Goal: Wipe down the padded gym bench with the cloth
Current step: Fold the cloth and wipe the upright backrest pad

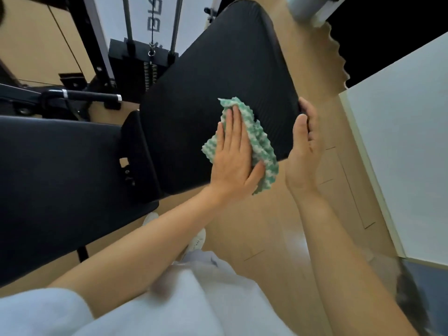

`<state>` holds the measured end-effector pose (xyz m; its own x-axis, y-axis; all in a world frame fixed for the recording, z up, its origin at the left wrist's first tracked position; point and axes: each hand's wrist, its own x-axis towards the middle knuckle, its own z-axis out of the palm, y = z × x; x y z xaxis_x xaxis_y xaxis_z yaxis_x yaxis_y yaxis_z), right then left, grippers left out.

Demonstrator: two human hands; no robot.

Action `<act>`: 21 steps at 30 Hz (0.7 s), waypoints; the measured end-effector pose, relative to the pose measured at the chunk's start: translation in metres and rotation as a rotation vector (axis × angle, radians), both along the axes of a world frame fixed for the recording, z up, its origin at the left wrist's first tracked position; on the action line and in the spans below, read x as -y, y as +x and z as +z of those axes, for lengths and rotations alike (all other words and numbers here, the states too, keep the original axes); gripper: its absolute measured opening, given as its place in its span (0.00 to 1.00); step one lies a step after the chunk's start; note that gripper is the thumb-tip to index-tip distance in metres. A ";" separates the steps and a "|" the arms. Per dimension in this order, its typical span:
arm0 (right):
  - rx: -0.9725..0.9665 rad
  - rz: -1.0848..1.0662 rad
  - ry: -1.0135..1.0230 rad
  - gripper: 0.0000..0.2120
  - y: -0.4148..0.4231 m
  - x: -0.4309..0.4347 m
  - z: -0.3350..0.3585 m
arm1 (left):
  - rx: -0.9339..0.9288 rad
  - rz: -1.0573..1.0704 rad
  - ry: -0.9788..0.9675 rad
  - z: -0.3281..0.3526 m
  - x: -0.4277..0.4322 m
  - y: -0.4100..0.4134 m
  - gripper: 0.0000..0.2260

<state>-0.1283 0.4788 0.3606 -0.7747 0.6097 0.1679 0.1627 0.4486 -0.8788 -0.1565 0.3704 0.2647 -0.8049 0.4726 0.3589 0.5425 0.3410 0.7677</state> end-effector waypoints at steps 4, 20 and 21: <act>-0.006 0.162 -0.358 0.24 0.002 -0.008 0.000 | -0.226 -0.106 -0.049 0.038 -0.021 -0.006 0.36; -0.149 -0.197 -0.530 0.43 0.002 0.014 -0.023 | 0.161 0.144 -0.008 -0.090 0.039 0.018 0.31; -0.157 -0.211 -0.564 0.45 0.004 0.019 -0.031 | 0.256 0.175 -0.008 -0.106 0.051 0.023 0.31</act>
<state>-0.1245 0.4601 0.3293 -0.6200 0.7750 -0.1222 0.0467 -0.1190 -0.9918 -0.1338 0.3191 0.1586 -0.9382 0.3206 0.1304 0.2639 0.4188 0.8689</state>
